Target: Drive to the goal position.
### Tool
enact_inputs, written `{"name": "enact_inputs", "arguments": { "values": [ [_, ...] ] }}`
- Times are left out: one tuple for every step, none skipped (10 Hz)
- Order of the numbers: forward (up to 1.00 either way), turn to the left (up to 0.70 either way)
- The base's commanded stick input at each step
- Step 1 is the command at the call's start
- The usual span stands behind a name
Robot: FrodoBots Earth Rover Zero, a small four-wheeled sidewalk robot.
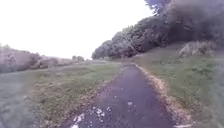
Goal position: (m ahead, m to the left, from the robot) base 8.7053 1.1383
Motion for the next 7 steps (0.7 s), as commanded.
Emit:
{"name": "enact_inputs", "arguments": {
  "values": [
    [0.00,-0.45],
    [0.00,-0.45],
    [0.00,-0.45],
    [0.00,-0.45],
    [0.00,-0.45],
    [0.00,-0.45],
    [0.00,-0.45]
  ]
}}
